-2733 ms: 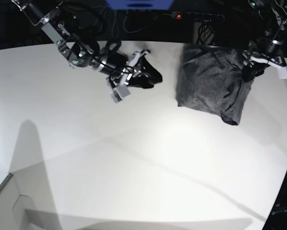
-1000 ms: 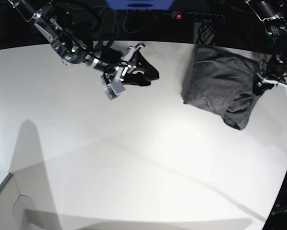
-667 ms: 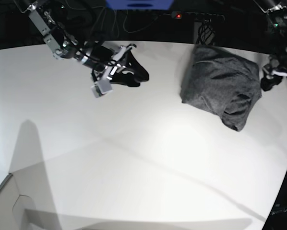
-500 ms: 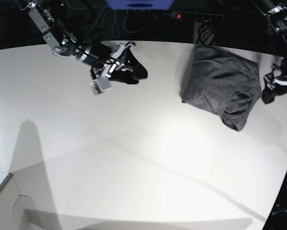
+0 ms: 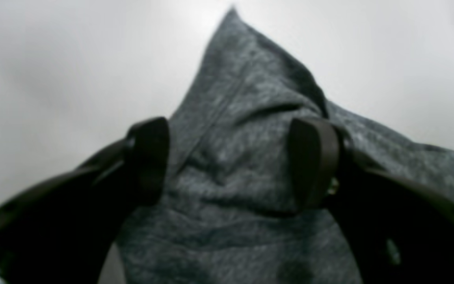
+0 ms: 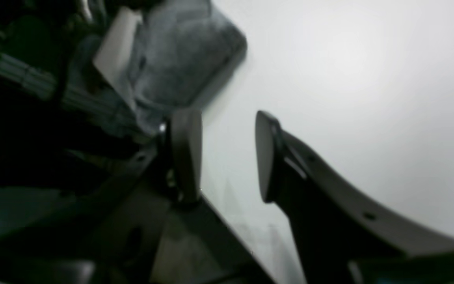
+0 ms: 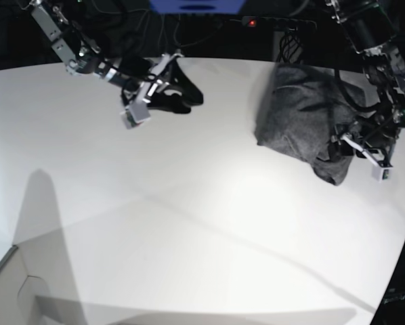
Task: Layout the t-shirt on the table in an organized manner, then fold the t-shirt properly
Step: 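Pull the bundle with the left gripper toward the table center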
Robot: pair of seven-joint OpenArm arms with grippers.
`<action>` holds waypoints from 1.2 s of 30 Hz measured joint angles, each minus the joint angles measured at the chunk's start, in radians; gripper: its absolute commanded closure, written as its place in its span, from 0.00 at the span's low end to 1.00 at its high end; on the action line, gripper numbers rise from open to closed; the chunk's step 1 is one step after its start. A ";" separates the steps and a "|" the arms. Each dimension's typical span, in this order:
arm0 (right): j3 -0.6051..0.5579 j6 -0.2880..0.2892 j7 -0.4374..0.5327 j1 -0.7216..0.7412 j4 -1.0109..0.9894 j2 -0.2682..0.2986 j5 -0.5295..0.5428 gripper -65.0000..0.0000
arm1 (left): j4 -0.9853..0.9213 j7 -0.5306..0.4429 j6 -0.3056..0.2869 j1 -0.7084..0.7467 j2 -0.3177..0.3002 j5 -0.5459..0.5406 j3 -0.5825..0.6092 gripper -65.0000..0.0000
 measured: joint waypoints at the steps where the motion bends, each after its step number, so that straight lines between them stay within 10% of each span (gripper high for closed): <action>1: 0.020 0.000 0.002 -0.012 0.000 0.001 0.000 0.68 | -0.013 0.000 0.000 0.001 -0.003 0.002 -0.002 0.29; 6: 0.054 0.000 -0.010 -0.044 0.000 -0.002 -0.001 0.68 | -0.088 -0.021 -0.004 0.002 -0.003 0.003 0.001 0.29; 11: 0.054 0.000 -0.006 -0.039 0.000 0.000 -0.001 0.68 | -0.153 -0.129 -0.156 0.002 -0.010 -0.004 0.088 0.29; 36: 0.232 -0.001 -0.008 -0.134 0.000 0.015 -0.001 0.68 | -0.535 -0.310 -0.160 -0.351 0.026 0.071 0.505 0.30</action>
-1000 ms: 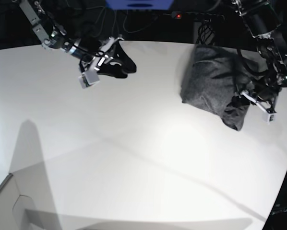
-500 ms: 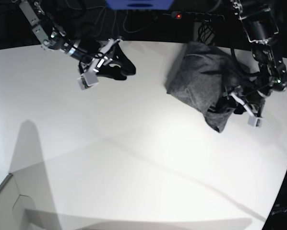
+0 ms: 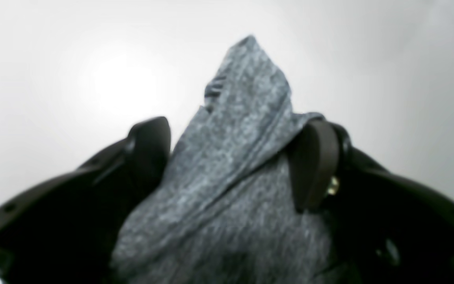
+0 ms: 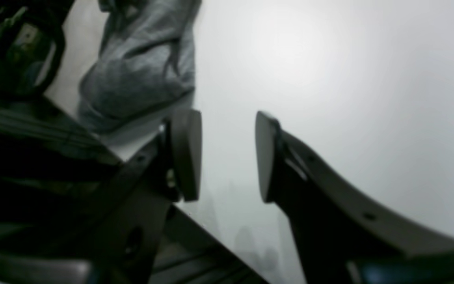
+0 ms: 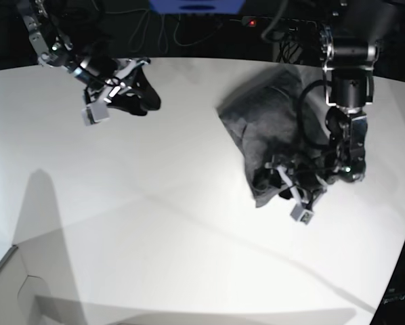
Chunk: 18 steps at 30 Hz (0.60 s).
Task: Layout the t-shirt on the table in an organized manner, then fold the t-shirt properly
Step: 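Pull the bundle with the left gripper toward the table center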
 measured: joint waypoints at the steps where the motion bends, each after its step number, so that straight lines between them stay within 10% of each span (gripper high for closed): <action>1: 0.017 0.001 0.002 -0.005 0.000 0.000 0.001 0.68 | -0.013 0.002 0.001 -0.017 0.009 0.011 0.018 0.30; 18: 0.043 0.001 0.002 -0.021 0.000 -0.001 0.001 0.68 | -0.088 -0.027 0.007 -0.159 0.108 0.048 0.220 0.30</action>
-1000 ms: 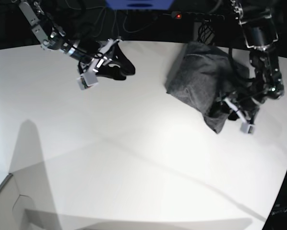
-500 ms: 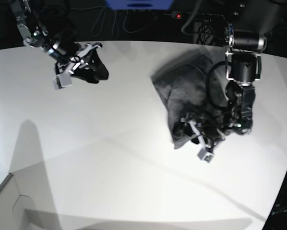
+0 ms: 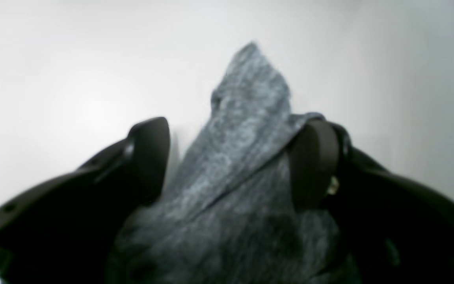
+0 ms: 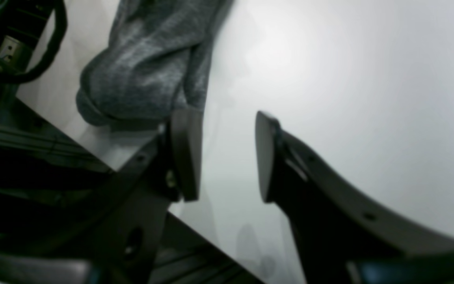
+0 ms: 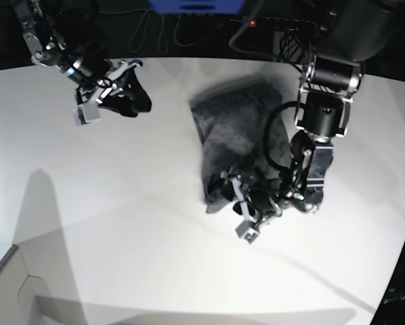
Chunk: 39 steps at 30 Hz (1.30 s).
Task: Layout the t-shirt on the table in an organized manner, then fold the t-shirt properly
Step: 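Pull the bundle with the left gripper toward the table center, then press and square the bundle sides with both grippers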
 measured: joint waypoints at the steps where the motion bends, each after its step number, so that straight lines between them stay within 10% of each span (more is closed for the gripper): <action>1: 0.000 0.000 0.000 0.000 0.000 0.000 0.000 0.68 | 0.001 0.000 0.000 -0.011 0.000 0.001 -0.003 0.30; 19: -0.003 0.000 0.000 0.003 0.000 -0.028 0.000 0.68 | 0.081 0.012 0.002 0.040 -0.101 -0.005 -0.142 0.30; 33: -0.006 0.000 -0.003 0.081 -0.009 -0.027 -0.001 0.68 | 0.096 0.191 -0.006 0.186 -0.126 -0.042 -0.716 0.30; 39: -0.041 0.000 -0.079 0.210 -0.095 -0.023 0.000 0.69 | 0.233 0.203 -0.015 0.311 -0.115 -0.065 -0.771 0.33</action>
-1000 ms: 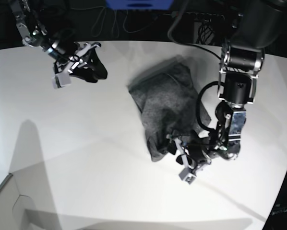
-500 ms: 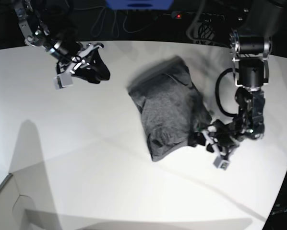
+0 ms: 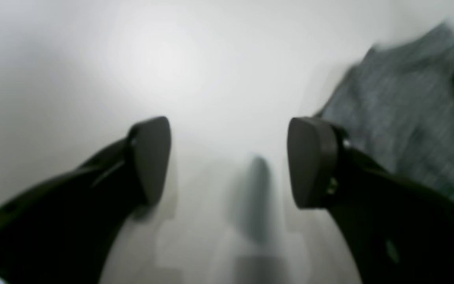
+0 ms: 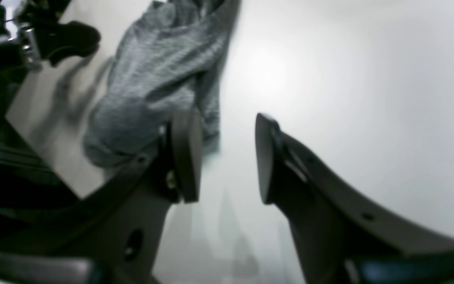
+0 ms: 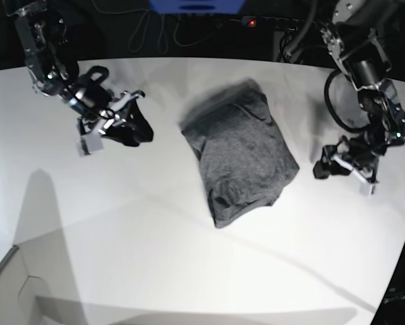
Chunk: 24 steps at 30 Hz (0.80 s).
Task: Layout the t-shirt on the table in an organized manner, then fold the t-shirt properly
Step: 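Press and square the bundle sides with both grippers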
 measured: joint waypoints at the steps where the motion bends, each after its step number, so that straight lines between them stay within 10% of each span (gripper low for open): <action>1: -0.020 -0.002 -0.016 0.026 -0.023 -0.002 -0.004 0.69 | 0.039 0.003 0.000 0.034 0.008 -0.002 0.002 0.36; 8: -0.161 0.000 -0.014 0.163 -0.179 -0.021 -0.003 0.69 | 0.183 0.026 0.008 0.114 0.119 0.024 0.001 0.70; 19: -0.261 0.000 -0.004 0.310 -0.397 -0.126 -0.002 0.80 | 0.114 -0.131 0.011 0.086 0.145 0.027 0.263 0.71; 24: -0.341 0.001 0.006 0.308 -0.396 -0.146 0.000 0.80 | -0.073 -0.208 0.103 -0.030 0.142 -0.006 0.276 0.71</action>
